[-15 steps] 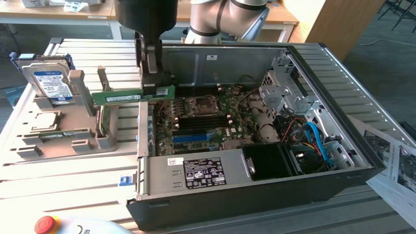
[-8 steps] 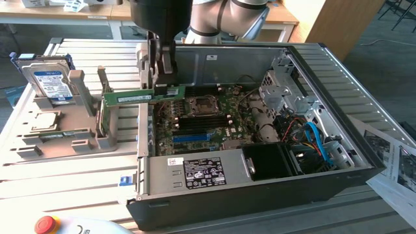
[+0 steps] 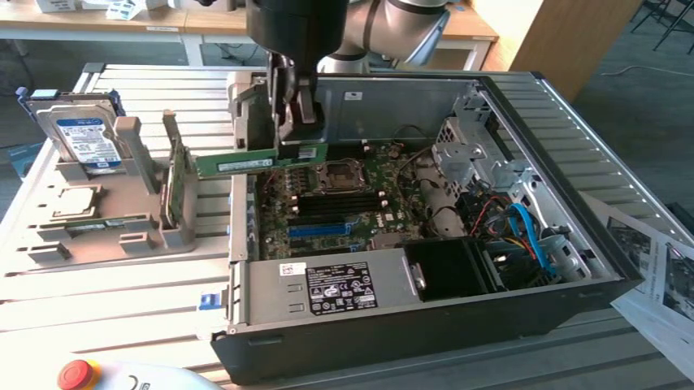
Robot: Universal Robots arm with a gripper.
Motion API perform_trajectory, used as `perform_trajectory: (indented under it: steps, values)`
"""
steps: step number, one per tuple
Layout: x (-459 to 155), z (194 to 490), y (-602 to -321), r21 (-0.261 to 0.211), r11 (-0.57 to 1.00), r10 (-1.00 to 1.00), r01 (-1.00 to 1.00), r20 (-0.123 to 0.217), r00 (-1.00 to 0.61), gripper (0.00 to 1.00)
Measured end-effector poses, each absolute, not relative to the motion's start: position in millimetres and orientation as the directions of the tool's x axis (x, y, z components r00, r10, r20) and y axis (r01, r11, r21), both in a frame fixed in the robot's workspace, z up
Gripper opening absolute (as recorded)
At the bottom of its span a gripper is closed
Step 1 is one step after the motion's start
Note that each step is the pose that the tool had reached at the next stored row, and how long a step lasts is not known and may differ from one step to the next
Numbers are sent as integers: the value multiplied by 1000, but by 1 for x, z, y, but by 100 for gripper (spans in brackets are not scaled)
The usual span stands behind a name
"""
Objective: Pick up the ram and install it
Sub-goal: 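Pick up the ram and move it above insertion slot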
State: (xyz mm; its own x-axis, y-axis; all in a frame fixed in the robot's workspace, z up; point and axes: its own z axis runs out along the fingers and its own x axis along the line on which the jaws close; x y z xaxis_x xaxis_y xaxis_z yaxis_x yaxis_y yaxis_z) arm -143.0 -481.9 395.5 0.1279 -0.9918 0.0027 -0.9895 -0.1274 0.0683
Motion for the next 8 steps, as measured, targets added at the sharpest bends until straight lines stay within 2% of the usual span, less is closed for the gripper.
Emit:
perform_trajectory:
  steps: [8]
  values:
    - [-124,396,-483,68,-141,-990,-988,3,142,12]
